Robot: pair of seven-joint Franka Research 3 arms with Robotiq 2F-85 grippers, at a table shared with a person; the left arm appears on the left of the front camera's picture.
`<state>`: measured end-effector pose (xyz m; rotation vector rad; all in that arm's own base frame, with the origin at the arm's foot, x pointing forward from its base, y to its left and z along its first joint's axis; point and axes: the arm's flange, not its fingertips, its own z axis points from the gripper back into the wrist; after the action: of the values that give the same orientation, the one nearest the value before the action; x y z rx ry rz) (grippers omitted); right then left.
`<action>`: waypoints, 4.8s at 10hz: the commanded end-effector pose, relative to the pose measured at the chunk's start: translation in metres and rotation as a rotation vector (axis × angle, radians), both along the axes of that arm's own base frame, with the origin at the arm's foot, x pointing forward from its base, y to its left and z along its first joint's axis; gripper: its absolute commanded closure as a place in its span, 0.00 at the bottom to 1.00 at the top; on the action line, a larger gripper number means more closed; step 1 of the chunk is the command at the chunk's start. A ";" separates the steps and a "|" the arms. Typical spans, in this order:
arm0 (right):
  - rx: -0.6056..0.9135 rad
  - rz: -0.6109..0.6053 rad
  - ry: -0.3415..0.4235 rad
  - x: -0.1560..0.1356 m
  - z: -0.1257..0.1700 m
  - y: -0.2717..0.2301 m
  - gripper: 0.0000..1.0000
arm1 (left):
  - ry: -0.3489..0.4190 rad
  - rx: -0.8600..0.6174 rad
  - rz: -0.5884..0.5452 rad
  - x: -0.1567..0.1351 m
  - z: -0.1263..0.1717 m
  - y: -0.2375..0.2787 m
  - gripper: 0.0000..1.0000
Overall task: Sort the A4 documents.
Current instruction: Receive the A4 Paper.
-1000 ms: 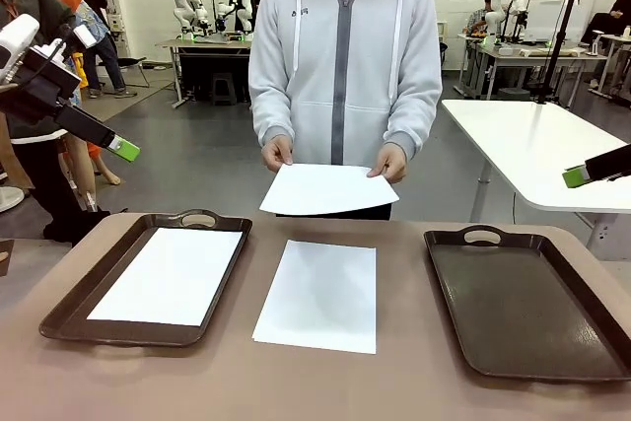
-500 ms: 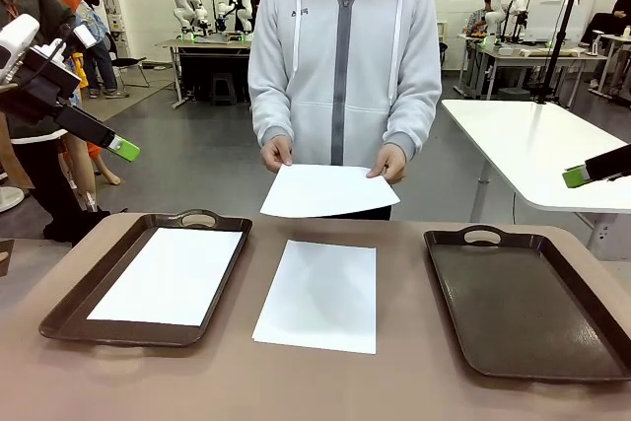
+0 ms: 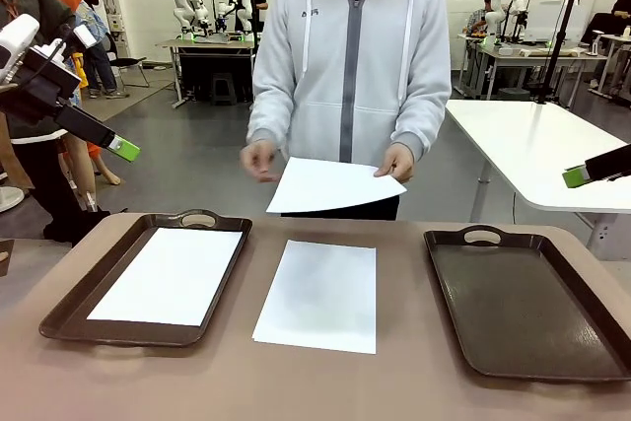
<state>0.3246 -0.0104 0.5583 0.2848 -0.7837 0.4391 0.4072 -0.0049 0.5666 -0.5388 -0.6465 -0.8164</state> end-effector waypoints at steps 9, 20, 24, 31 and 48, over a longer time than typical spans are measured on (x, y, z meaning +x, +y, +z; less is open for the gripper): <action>0.013 0.010 0.002 0.001 -0.001 0.000 0.00 | -0.002 0.000 0.001 0.000 0.000 0.000 0.00; 0.013 0.010 0.002 0.001 -0.001 0.000 0.00 | 0.308 -0.244 0.131 0.064 -0.037 -0.032 0.00; 0.013 0.010 0.002 0.001 -0.001 0.000 0.00 | 0.598 -0.487 0.231 0.104 -0.081 -0.080 0.00; 0.013 0.010 0.002 0.001 -0.001 0.000 0.00 | 0.924 -0.685 0.318 0.143 -0.131 -0.134 0.00; 0.013 0.010 0.002 0.001 -0.001 0.000 0.00 | 1.106 -0.789 0.131 0.149 -0.168 -0.180 0.63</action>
<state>0.3245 -0.0107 0.5584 0.2829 -0.7840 0.4378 0.5554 -0.1866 0.4010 -1.4689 0.0868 0.0024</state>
